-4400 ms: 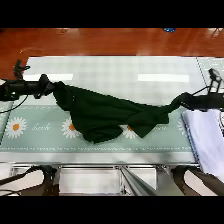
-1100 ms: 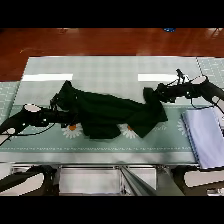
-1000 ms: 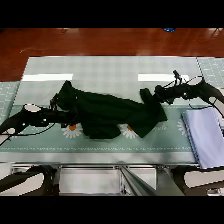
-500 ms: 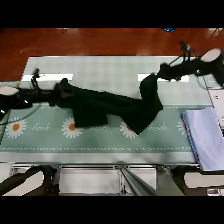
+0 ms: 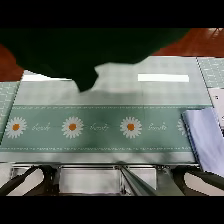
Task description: Fold the shirts.
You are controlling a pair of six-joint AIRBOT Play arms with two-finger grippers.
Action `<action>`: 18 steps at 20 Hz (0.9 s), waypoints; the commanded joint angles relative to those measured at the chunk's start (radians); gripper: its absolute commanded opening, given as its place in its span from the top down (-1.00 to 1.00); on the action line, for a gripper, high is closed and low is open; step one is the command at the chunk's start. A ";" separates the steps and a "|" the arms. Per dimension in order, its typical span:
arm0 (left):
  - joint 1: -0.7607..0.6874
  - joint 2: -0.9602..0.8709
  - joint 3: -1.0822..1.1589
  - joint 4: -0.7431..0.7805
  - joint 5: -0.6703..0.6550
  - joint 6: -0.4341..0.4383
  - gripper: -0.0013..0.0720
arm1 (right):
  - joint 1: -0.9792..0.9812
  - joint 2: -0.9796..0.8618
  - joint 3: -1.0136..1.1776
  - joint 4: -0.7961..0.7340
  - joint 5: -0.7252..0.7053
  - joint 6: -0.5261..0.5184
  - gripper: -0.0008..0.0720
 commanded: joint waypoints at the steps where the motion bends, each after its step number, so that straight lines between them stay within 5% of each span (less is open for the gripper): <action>1: 0.101 0.050 0.257 -0.002 -0.064 -0.020 0.92 | 0.001 0.186 0.041 -0.152 0.018 0.006 0.92; 4: 0.200 0.170 0.254 0.080 -0.108 -0.019 0.92 | 0.001 0.346 -0.024 -0.238 0.088 0.006 0.92; 8: 0.239 0.345 0.184 0.378 -0.186 -0.032 0.92 | 0.001 0.522 -0.258 -0.238 0.180 0.009 0.92; 13: 0.074 0.446 -0.079 0.523 -0.199 -0.043 0.92 | 0.001 0.652 -0.613 -0.203 0.192 0.048 0.92; 18: -0.003 0.315 -0.445 0.550 -0.178 -0.054 0.92 | 0.002 0.543 -0.834 -0.134 0.080 0.008 0.92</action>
